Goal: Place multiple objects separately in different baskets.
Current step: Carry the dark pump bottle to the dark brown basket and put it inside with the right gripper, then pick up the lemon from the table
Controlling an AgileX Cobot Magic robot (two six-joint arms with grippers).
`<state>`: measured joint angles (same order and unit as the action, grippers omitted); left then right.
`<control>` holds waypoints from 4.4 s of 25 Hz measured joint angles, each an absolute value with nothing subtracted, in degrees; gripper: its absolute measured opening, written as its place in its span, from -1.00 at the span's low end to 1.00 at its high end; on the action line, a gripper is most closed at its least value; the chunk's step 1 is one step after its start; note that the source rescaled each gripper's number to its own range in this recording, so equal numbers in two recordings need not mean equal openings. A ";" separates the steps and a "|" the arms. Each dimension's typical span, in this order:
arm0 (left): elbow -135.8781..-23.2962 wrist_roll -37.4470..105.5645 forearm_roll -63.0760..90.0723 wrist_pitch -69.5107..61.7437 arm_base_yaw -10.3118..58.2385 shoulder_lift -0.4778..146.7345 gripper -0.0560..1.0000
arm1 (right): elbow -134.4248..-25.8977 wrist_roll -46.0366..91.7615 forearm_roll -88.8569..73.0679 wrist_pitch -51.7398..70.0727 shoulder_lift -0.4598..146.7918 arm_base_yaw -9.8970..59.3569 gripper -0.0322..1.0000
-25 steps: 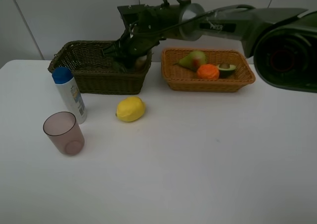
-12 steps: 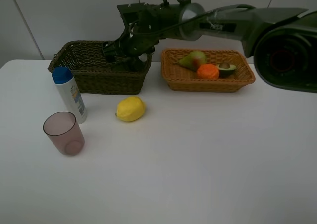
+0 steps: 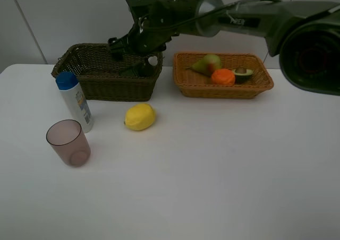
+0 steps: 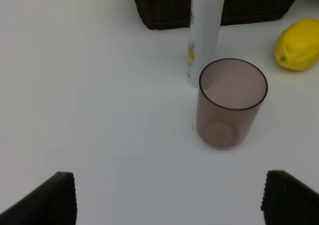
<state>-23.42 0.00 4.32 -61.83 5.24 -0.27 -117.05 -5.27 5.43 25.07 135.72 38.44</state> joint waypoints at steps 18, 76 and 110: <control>-23.42 0.00 4.32 -61.83 5.24 -0.27 1.00 | -117.05 -0.91 4.01 39.92 125.15 38.44 1.00; -23.42 0.00 4.32 -61.83 5.24 -0.27 1.00 | -115.74 60.70 -7.91 65.19 132.38 42.03 1.00; -23.42 0.00 4.32 -61.83 5.24 -0.27 1.00 | -115.74 60.98 -5.66 59.88 140.01 41.97 1.00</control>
<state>-23.42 0.00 4.32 -61.83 5.24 -0.27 -115.74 60.98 -5.66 59.88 140.01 41.97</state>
